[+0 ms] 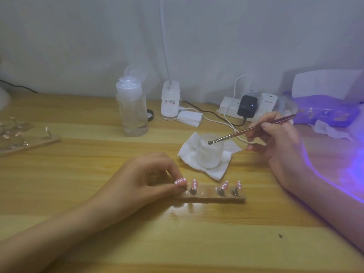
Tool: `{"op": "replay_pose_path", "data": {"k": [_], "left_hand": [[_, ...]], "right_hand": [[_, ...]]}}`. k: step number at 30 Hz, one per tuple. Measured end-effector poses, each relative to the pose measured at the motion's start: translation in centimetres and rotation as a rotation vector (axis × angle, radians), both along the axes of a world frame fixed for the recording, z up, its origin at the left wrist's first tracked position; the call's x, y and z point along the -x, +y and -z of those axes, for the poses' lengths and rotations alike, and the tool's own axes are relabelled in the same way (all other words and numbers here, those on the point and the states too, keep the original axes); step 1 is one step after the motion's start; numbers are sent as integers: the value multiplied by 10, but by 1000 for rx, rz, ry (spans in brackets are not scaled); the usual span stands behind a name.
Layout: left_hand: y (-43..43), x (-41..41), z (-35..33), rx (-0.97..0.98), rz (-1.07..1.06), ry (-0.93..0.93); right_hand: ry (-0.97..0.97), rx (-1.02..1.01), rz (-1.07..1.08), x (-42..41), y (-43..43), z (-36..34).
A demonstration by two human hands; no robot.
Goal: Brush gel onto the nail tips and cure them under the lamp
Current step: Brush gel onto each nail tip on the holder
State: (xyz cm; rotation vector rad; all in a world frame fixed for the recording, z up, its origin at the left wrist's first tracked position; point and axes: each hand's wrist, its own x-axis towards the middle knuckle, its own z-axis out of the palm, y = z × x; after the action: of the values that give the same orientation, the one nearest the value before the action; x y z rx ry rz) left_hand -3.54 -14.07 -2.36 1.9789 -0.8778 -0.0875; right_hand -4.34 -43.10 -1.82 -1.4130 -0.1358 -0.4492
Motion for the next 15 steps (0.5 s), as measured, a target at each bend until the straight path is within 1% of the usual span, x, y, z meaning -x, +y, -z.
{"op": "replay_pose_path", "data": {"k": [3, 4, 5, 6, 8, 10, 11, 13, 15], "left_hand": [[1, 4, -1, -79, -5, -280], [1, 5, -2, -114, -17, -358], [0, 6, -2, -132, -26, -396], [0, 7, -2, -128, -23, -387], [-1, 6, -1, -75, 6, -279], [-1, 5, -2, -39, 15, -206], [-1, 5, -2, -38, 21, -219], [-2, 5, -2, -67, 34, -305], [-2, 8, -2, -129, -9, -389]], "right_hand": [[20, -29, 17, 1, 0, 1], [28, -32, 25, 1, 0, 1], [31, -27, 33, 1, 0, 1], [27, -13, 40, 2, 0, 0], [1, 49, 38, 2, 1, -3], [-35, 161, 19, 2, 1, -7], [-52, 224, 8, 3, 2, -10], [-83, 351, -17, 3, 4, -16], [-88, 475, -36, 3, 7, -20]]}}
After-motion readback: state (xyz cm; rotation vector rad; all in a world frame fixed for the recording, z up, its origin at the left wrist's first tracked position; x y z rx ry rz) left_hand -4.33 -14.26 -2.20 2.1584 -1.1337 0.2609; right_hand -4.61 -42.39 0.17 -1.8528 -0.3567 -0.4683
